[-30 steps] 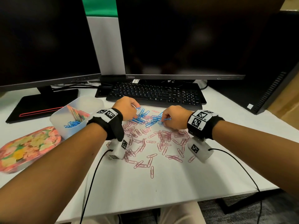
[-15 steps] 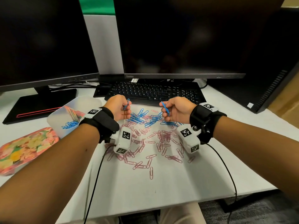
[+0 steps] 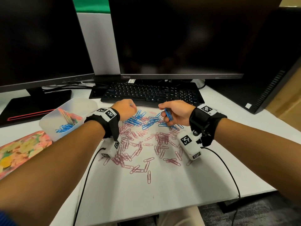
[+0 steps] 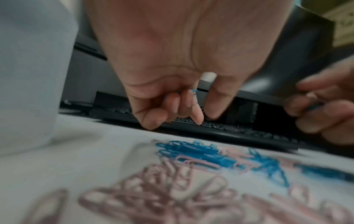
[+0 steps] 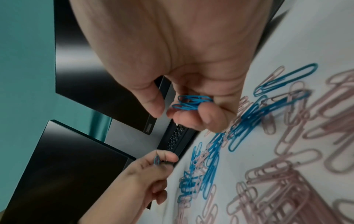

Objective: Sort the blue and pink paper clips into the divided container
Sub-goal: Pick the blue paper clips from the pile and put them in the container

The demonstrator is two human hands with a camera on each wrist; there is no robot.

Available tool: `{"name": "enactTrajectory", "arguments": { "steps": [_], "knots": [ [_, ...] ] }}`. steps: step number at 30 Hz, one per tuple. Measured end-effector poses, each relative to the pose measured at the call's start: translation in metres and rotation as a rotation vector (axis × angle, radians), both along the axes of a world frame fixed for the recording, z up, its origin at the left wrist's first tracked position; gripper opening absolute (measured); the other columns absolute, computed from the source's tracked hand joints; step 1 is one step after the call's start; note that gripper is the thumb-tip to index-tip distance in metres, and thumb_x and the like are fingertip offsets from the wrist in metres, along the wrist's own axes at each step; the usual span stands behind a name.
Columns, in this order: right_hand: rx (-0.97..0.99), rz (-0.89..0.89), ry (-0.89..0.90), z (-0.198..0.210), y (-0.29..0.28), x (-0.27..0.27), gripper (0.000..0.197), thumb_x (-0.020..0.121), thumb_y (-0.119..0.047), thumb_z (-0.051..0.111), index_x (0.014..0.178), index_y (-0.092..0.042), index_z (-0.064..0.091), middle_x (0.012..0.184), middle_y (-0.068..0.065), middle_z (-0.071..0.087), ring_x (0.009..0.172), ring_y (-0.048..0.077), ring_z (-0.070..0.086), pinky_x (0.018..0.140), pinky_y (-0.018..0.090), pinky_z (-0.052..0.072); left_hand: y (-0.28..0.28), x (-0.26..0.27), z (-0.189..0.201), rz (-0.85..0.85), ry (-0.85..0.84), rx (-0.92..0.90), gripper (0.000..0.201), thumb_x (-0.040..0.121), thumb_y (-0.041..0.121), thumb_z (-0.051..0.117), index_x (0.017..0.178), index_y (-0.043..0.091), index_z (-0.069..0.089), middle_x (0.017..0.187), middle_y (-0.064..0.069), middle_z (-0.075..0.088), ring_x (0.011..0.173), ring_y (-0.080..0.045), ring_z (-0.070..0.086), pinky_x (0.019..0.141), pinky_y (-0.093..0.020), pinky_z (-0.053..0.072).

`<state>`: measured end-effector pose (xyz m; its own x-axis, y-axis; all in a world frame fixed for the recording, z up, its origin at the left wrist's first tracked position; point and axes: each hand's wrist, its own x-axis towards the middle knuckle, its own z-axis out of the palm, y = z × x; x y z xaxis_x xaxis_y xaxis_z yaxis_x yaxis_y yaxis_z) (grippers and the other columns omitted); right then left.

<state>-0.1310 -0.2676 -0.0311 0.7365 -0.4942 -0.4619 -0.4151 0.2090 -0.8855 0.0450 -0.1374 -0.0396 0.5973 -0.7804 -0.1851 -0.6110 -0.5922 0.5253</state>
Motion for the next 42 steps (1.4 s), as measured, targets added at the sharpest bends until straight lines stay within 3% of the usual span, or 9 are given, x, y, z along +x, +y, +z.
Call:
{"name": "enactTrajectory", "arguments": {
  "steps": [4, 8, 15, 19, 26, 29, 32, 37, 42],
  "knots": [
    [-0.047, 0.002, 0.016, 0.0, 0.0, -0.001, 0.016, 0.096, -0.025, 0.053, 0.093, -0.01, 0.049, 0.07, 0.005, 0.045, 0.054, 0.017, 0.041, 0.051, 0.029, 0.032, 0.004, 0.001, -0.005, -0.198, -0.286, 0.223, 0.017, 0.086, 0.021, 0.066, 0.101, 0.029, 0.064, 0.09, 0.004, 0.054, 0.088, -0.019, 0.056, 0.074, -0.027, 0.046],
    [-0.076, 0.023, 0.022, 0.0, 0.005, 0.0, 0.014, 0.097, -0.025, 0.054, 0.092, -0.012, 0.051, 0.071, 0.005, 0.045, 0.055, 0.017, 0.04, 0.047, 0.027, 0.032, 0.005, 0.0, -0.003, -0.204, -0.326, 0.191, 0.006, 0.084, 0.023, 0.07, 0.089, 0.027, 0.069, 0.1, 0.002, 0.065, 0.094, -0.02, 0.063, 0.078, -0.028, 0.05],
    [-0.106, 0.042, 0.004, 0.01, 0.012, 0.002, 0.009, 0.096, -0.022, 0.054, 0.091, -0.014, 0.054, 0.07, 0.006, 0.046, 0.055, 0.017, 0.041, 0.047, 0.028, 0.032, 0.014, -0.004, 0.016, -0.164, -0.232, 0.041, 0.013, 0.09, 0.018, 0.059, 0.096, 0.013, 0.069, 0.089, 0.0, 0.063, 0.088, -0.021, 0.059, 0.072, -0.028, 0.046],
    [-0.114, 0.03, -0.005, 0.021, 0.021, 0.009, 0.014, 0.094, -0.02, 0.058, 0.091, -0.007, 0.053, 0.071, 0.007, 0.05, 0.055, 0.018, 0.045, 0.055, 0.032, 0.036, 0.027, -0.004, 0.035, -0.135, -0.128, -0.076, 0.011, 0.093, 0.024, 0.057, 0.092, 0.017, 0.065, 0.092, -0.004, 0.066, 0.086, -0.022, 0.06, 0.073, -0.029, 0.047],
    [-0.127, 0.118, -0.06, 0.051, 0.051, 0.031, 0.012, 0.094, -0.013, 0.057, 0.103, -0.006, 0.055, 0.074, 0.008, 0.054, 0.056, 0.017, 0.05, 0.051, 0.029, 0.041, 0.076, -0.001, 0.065, -0.026, 0.064, -0.463, 0.005, 0.094, 0.017, 0.06, 0.092, 0.013, 0.062, 0.086, -0.003, 0.069, 0.054, 0.008, 0.054, 0.052, -0.006, 0.037],
    [-0.15, 0.172, -0.084, 0.066, 0.072, 0.051, 0.023, 0.092, -0.003, 0.053, 0.115, -0.004, 0.055, 0.082, 0.012, 0.054, 0.06, 0.019, 0.051, 0.053, 0.03, 0.041, 0.107, 0.015, 0.072, 0.079, 0.14, -0.517, 0.01, 0.09, 0.027, 0.06, 0.08, 0.03, 0.061, 0.098, -0.01, 0.072, 0.068, -0.011, 0.051, 0.064, -0.026, 0.043],
    [-0.183, 0.231, -0.092, 0.077, 0.096, 0.074, 0.028, 0.09, 0.003, 0.052, 0.116, -0.005, 0.056, 0.089, 0.014, 0.056, 0.062, 0.02, 0.054, 0.051, 0.029, 0.043, 0.136, 0.034, 0.078, 0.118, 0.092, -0.442, 0.012, 0.091, 0.02, 0.062, 0.081, 0.023, 0.057, 0.096, -0.01, 0.07, 0.074, -0.017, 0.051, 0.061, -0.029, 0.041],
    [-0.302, 0.359, -0.057, 0.083, 0.143, 0.118, 0.025, 0.093, 0.002, 0.046, 0.115, -0.005, 0.053, 0.081, 0.012, 0.059, 0.057, 0.018, 0.049, 0.05, 0.027, 0.038, 0.178, 0.065, 0.082, 0.112, -0.075, -0.161, 0.011, 0.087, 0.015, 0.068, 0.081, 0.017, 0.06, 0.077, -0.003, 0.065, 0.071, -0.019, 0.056, 0.067, -0.03, 0.043],
    [-0.556, 0.569, 0.073, 0.082, 0.186, 0.156, 0.027, 0.087, 0.009, 0.047, 0.111, 0.006, 0.058, 0.085, 0.02, 0.069, 0.058, 0.024, 0.056, 0.048, 0.028, 0.044, 0.197, 0.067, 0.078, 0.074, -0.302, 0.204, 0.008, 0.085, 0.014, 0.069, 0.091, 0.019, 0.069, 0.082, 0.004, 0.063, 0.079, -0.015, 0.055, 0.068, -0.024, 0.04]
  ]
}}
